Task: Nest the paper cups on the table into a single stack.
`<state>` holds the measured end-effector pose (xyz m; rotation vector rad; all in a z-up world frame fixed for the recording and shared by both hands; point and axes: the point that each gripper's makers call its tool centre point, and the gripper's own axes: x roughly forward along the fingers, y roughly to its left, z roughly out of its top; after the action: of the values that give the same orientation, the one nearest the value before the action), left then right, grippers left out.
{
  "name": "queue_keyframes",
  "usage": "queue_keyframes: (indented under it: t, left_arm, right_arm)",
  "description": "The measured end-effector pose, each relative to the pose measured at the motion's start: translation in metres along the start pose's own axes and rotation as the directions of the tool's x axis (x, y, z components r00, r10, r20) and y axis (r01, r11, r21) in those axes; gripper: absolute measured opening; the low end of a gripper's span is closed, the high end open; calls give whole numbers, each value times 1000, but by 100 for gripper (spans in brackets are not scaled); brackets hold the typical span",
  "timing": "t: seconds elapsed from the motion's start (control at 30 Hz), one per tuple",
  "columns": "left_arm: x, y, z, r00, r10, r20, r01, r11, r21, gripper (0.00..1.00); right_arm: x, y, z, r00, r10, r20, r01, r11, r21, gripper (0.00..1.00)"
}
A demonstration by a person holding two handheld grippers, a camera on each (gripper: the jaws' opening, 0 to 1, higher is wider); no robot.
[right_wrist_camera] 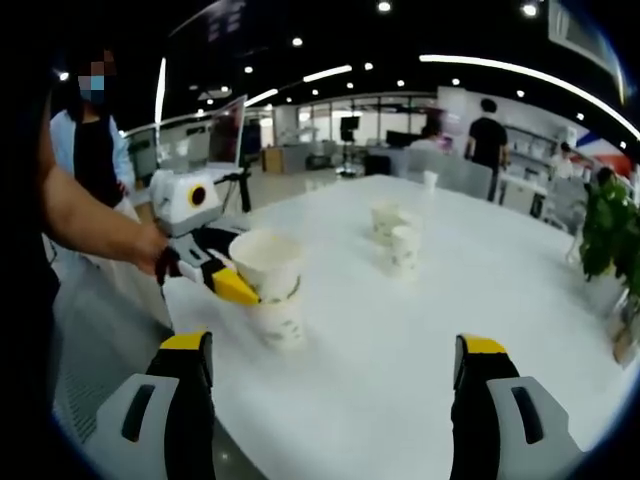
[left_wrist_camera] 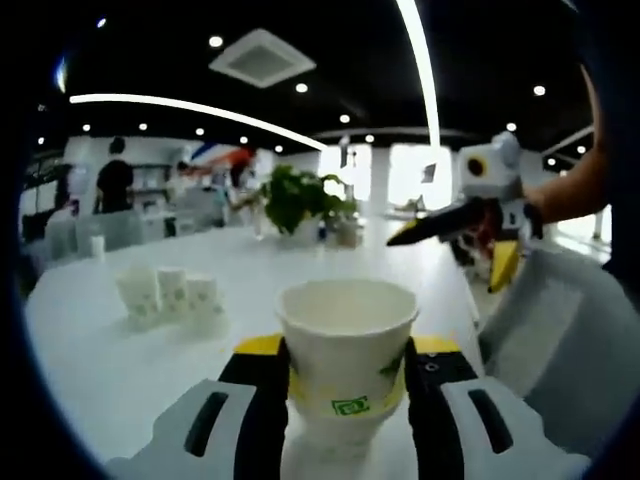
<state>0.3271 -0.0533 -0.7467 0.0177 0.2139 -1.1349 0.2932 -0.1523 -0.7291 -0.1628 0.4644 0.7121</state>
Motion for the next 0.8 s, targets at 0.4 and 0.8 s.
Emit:
queue_keyframes:
  t: [0.4,0.8]
  left_arm:
    - [-23,21,25,997,82,3,-81,995,-54,75]
    - [-71,58,24,970,239,-36,-240,969,-52,93]
  right_arm:
    - [9,-21,28,998,-14,56,15,1000,-17,99]
    - [19,-43,44,993,-30,110,33,999,-19,98]
